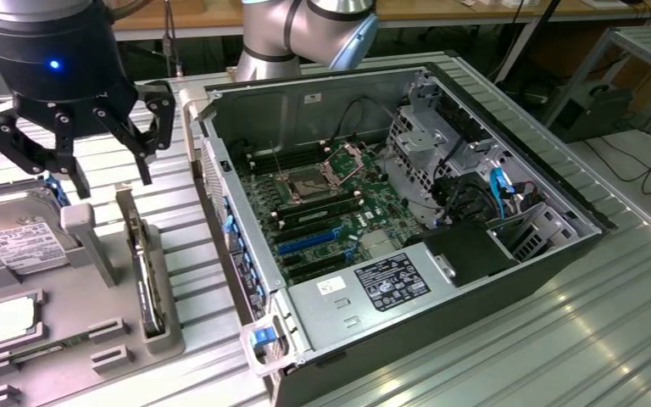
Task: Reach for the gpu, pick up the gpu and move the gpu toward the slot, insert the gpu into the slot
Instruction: 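Pick up the gpu and move the gpu toward the slot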
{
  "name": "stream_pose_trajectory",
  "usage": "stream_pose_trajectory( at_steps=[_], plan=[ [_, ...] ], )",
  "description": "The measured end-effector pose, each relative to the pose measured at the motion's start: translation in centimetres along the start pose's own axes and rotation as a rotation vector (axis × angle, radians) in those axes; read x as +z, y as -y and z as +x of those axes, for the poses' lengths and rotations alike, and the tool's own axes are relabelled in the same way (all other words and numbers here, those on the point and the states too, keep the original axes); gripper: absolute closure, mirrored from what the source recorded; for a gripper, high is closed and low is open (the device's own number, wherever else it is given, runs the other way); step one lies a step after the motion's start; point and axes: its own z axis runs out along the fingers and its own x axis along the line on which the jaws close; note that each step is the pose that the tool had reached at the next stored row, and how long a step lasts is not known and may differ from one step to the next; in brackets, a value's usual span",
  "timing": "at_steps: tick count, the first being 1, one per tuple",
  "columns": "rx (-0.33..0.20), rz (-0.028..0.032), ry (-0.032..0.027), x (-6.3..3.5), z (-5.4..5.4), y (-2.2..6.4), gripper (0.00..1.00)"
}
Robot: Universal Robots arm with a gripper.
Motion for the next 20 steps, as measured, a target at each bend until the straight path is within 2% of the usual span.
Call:
stream_pose_trajectory(
  at_steps=[7,20],
  plan=[
    [0.000,0.0001,0.0000,0.60,0.0,0.59,0.40],
    [0.000,-0.0002,-0.0001,1.79,0.1,0.95,0.40]
  ],
)
